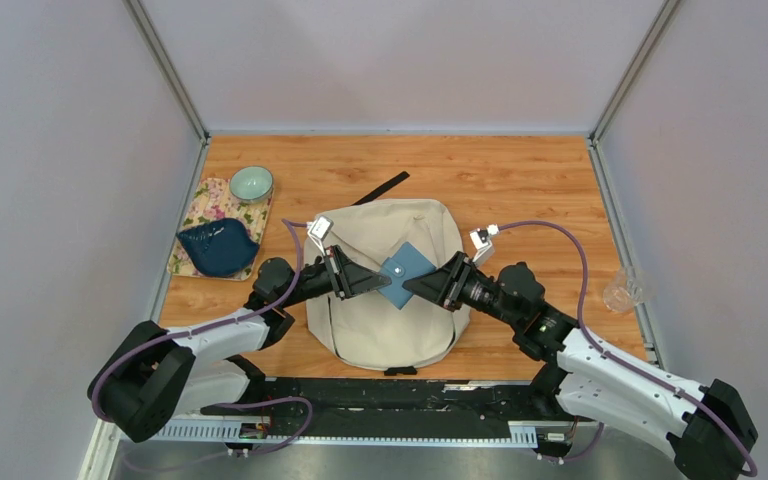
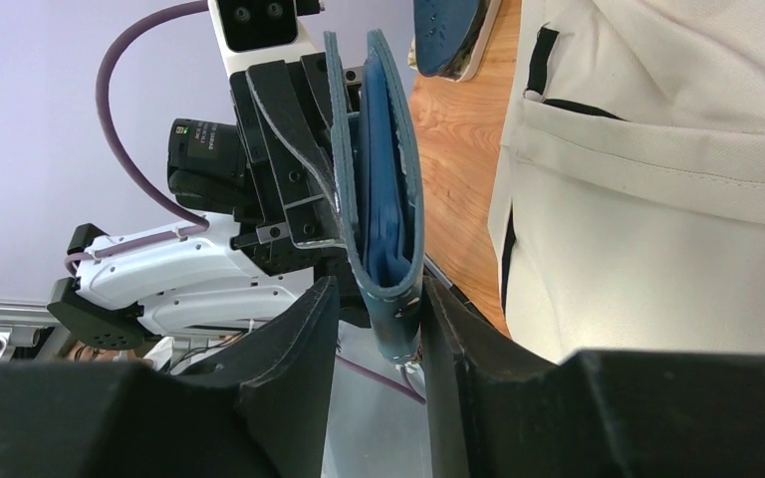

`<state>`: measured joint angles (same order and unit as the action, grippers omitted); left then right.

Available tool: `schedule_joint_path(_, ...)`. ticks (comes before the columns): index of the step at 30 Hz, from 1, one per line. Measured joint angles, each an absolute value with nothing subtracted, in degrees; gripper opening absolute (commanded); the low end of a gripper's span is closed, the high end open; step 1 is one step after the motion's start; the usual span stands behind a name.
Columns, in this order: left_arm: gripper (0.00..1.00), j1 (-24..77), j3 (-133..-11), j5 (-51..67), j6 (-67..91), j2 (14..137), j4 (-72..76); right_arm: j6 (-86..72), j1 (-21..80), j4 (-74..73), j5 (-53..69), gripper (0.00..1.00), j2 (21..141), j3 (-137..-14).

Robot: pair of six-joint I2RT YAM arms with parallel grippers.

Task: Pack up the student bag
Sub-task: Pick up the personal item from the center of the board.

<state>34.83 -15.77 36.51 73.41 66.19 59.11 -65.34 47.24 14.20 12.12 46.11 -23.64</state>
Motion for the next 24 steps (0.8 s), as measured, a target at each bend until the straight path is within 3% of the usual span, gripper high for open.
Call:
schedule_joint_path(8,0.0,34.89,-15.77,36.36,73.71,66.37,59.66,-65.34,47.24,14.17,11.86,0.37,45.65,-23.64)
schedule_joint_path(14,0.0,34.94,-15.77,37.12,74.11,66.81,60.34,-65.36,47.46,13.87,10.57,0.2,45.58,-23.62)
schedule_joint_path(16,0.0,34.98,-15.79,37.26,74.3,67.22,60.77,-65.36,47.46,13.56,10.28,0.18,45.54,-23.62)
schedule_joint_path(17,0.0,34.98,-15.79,37.34,74.37,67.42,60.88,-65.34,47.46,13.41,10.15,0.2,45.5,-23.62)
schedule_joint_path(21,0.0,35.16,-15.79,37.69,74.76,67.99,61.67,-65.67,47.59,12.71,9.54,0.4,44.75,-23.51)
schedule_joint_path(24,0.0,35.44,-15.79,38.98,75.18,68.45,62.46,-66.02,47.62,12.71,8.19,0.46,43.72,-23.44)
